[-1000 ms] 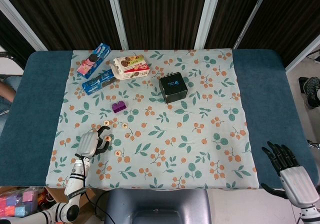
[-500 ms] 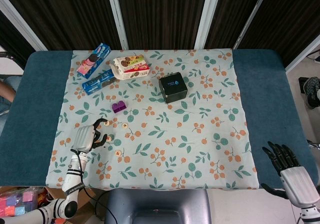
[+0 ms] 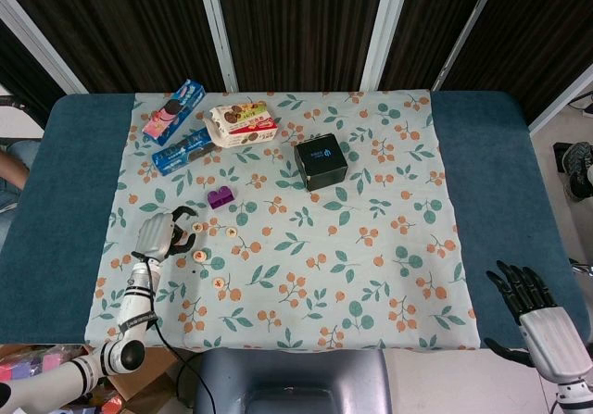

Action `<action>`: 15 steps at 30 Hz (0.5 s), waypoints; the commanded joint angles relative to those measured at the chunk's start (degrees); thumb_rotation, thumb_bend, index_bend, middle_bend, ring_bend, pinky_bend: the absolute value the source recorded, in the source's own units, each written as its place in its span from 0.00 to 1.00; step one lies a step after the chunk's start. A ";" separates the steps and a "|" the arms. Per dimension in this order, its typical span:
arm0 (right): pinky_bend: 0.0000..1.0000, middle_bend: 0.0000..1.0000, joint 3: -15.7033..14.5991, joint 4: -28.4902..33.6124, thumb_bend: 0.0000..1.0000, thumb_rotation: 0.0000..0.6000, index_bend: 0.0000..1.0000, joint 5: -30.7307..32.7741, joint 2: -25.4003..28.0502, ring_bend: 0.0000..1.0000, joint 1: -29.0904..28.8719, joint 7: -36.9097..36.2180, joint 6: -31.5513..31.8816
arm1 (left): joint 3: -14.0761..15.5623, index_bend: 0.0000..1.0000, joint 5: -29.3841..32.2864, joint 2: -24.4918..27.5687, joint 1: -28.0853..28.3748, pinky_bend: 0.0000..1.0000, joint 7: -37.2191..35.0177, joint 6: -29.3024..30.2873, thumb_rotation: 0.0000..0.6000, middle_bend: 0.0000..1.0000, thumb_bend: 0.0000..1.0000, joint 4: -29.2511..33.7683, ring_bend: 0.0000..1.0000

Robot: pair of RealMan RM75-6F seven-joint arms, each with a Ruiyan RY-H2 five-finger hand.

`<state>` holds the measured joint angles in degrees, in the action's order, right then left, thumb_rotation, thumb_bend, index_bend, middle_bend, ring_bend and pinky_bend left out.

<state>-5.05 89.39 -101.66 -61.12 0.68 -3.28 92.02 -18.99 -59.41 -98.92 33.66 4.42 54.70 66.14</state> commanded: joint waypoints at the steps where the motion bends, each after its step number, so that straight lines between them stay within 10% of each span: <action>1: 0.00 0.00 0.02 0.01 0.14 1.00 0.00 0.10 -0.03 0.00 -0.08 0.11 -0.21 | 0.01 0.40 0.72 -0.89 0.96 1.00 0.77 -0.57 1.00 1.00 0.38 -1.61 1.00; 15: 0.00 0.00 0.14 0.21 0.14 1.00 0.00 0.41 0.04 0.00 -0.08 0.08 -0.29 | 0.80 0.42 1.77 -5.68 3.21 1.00 1.29 -1.42 1.00 1.00 0.38 -9.31 1.00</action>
<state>-4.92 89.59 -101.26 -61.08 0.59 -3.20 91.71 -18.22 -57.56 -104.13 36.64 5.85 53.12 57.38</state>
